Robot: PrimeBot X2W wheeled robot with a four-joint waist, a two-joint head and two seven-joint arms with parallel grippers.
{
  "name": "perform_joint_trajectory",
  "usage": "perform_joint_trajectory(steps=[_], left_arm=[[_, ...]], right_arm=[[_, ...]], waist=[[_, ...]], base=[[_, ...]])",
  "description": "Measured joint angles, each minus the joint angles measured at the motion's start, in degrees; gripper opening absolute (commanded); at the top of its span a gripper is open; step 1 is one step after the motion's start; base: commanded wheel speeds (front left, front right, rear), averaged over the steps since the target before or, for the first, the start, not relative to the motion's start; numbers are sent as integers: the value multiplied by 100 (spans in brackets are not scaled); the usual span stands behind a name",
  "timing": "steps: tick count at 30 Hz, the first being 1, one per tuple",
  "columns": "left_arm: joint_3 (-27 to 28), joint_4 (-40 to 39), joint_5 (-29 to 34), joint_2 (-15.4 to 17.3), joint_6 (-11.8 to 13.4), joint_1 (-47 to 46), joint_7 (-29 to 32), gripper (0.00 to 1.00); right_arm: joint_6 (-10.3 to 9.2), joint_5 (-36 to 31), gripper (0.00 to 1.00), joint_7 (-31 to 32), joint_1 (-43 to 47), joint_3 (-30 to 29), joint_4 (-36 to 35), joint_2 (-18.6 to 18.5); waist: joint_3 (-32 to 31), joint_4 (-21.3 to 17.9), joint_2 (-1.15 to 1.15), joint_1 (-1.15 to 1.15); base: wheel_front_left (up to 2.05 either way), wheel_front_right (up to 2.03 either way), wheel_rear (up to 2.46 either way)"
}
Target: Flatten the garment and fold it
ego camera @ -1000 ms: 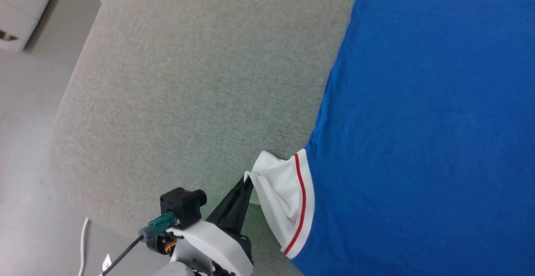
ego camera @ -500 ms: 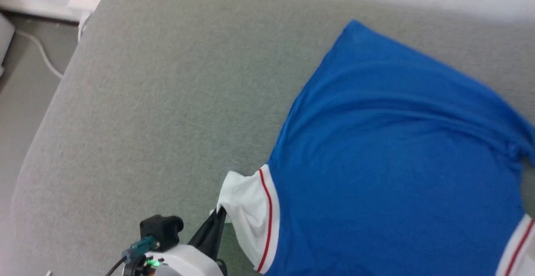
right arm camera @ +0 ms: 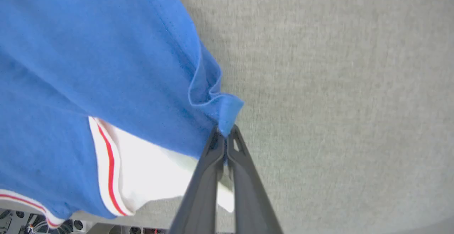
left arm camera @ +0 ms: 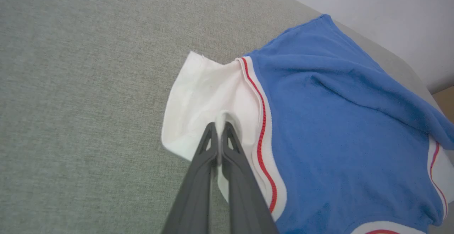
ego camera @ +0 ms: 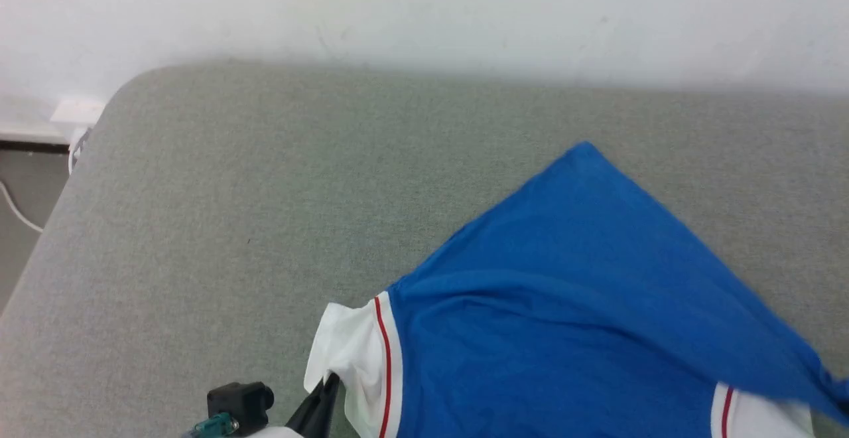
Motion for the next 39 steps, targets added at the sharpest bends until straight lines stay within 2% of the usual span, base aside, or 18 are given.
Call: perform_joint_trajectory(steps=[6, 9, 10, 11, 12, 17, 21, 25, 28, 31, 39], left_arm=[[9, -4, -29, 19, 20, 72, -8, 0], [3, -7, -29, 26, 20, 71, -8, 0], [-4, -8, -29, 26, 20, 71, -7, 0], [-11, -8, -27, 26, 20, 70, -5, 0], [-18, -10, -27, 26, 20, 70, -2, 0], [-65, -46, -2, 23, 20, 62, 10, 0], [-108, -133, 53, 11, 20, -21, 35, 0], [-185, -219, 165, -52, 20, -163, 78, 0], [-238, -289, 246, -125, 20, -297, 83, 0], [-276, -356, 318, -231, 18, -475, 74, 0], [-480, -369, 505, -601, -82, -919, 42, 0]], right_arm=[[0, -153, 0, 311, 875, -348, -544, 503], [0, -272, 0, 352, 1008, -377, -604, 573], [0, -309, 5, 344, 1006, -386, -621, 592], [0, -347, 72, 311, 1001, -383, -650, 599], [0, -378, 100, 287, 990, -380, -687, 598], [-1, -300, 100, 264, 601, -209, -956, 560], [0, -160, 100, 453, -12, 46, -1155, 478], [-1, -145, 100, 595, -760, 401, -1050, 364], [-1, -215, 100, 689, -1430, 723, -742, 336], [-1, -487, 100, 713, -2114, 1124, -332, 129], [-1, -942, 100, 848, -3565, 1400, 1171, 31]], waist=[[-200, -127, 0, 0], [-203, -112, 0, 1], [-200, -98, 0, 1], [-198, -82, 0, 1], [-194, -64, 0, 1], [-151, 59, 0, 1], [-87, 219, 0, 1], [37, 428, 0, 2], [187, 589, 0, 2], [387, 742, 0, 2], [932, 1207, 0, 3]], base=[[0, 0, 0], [0, 0, 0], [0, 0, 0], [0, 0, 0], [0, 0, 0], [0, 0, 0], [0, 0, 0], [0, 0, 0], [0, 0, 0], [0, 0, 0], [0, 0, 0]])
